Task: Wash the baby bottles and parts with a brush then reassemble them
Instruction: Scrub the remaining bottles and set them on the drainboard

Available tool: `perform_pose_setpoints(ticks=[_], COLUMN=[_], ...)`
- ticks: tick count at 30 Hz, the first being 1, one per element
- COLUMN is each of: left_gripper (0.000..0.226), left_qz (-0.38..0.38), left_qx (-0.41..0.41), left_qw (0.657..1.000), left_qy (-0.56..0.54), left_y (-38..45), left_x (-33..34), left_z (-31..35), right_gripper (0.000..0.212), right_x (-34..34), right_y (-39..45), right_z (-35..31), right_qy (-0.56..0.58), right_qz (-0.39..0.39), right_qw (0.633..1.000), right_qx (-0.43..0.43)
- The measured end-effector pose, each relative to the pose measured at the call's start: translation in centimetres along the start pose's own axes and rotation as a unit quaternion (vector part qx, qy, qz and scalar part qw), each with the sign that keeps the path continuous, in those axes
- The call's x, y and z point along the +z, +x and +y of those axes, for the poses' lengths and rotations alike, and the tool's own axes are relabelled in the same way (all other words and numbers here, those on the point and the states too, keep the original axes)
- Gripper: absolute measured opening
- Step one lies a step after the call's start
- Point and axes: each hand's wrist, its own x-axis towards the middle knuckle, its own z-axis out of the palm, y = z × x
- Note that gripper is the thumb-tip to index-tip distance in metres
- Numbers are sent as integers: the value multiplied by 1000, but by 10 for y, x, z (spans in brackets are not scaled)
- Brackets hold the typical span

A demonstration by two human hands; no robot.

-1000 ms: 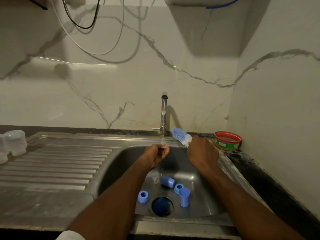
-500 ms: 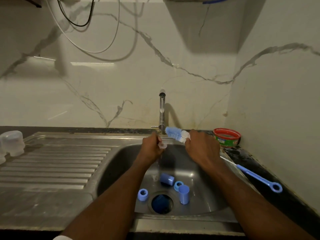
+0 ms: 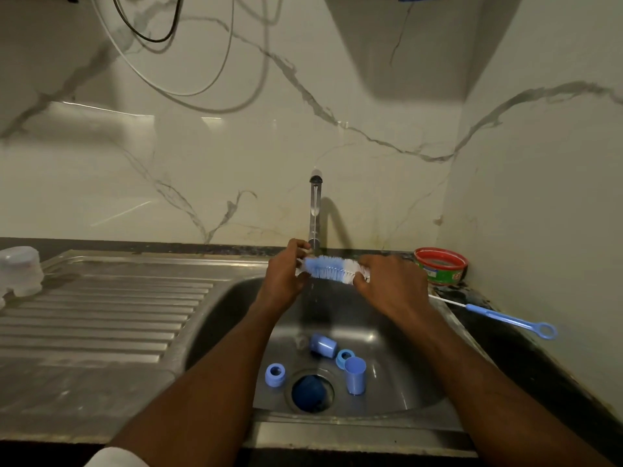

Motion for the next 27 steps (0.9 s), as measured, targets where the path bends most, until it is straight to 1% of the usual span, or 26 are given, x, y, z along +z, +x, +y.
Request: perform_pose_setpoints(ticks=[3, 7, 10, 13, 17, 19, 20, 21, 22, 23, 24, 25, 26, 27], left_gripper=[47, 41, 32, 29, 31, 31, 31, 32, 33, 34, 34, 34, 33, 32], left_qz=[4, -6, -46, -95, -97, -67, -46, -27, -15, -10, -8, -14, -20, -25], left_qx=[11, 41, 75, 85, 110, 119, 119, 118, 124, 137, 153, 166, 175, 175], left_qw=[1000, 997, 994, 991, 988, 990, 992, 993, 992, 990, 988, 985, 983, 983], left_qy=[19, 62, 57, 38, 47, 36, 26, 19, 17, 21, 27, 36, 46, 57], left_y=[0, 1, 0, -3, -5, -5, -5, -5, -4, -3, -2, -3, -3, -3], left_x=[0, 0, -2, -5, -5, -6, -7, -7, -9, -9, -8, -8, -6, -4], left_z=[-5, -12, -18, -18, -16, -17, -16, -14, -12, -10, -7, -6, -5, -4], right_gripper=[41, 40, 37, 35, 31, 28, 28, 28, 28, 26, 22, 20, 20, 23], right_x=[0, -1, -1, -3, -9, -6, -6, -5, -5, -8, -11, -16, -14, -12], right_y=[3, 6, 7, 7, 4, 0, 0, 1, 6, 10, 13, 13, 14, 15], right_z=[7, 19, 29, 34, 22, 14, 11, 10, 12, 13, 14, 14, 16, 18], right_qy=[7, 10, 6, 12, 3, 19, 32, 68, 158, 294, 406, 449, 437, 384], right_qz=[-16, -7, -16, -24, -31, -18, -24, -64, -131, -211, -277, -308, -311, -294], right_qw=[1000, 998, 995, 993, 990, 994, 996, 995, 977, 918, 831, 781, 787, 833], right_qx=[-15, -58, -96, -116, -137, -110, -77, -22, 60, 165, 262, 307, 305, 270])
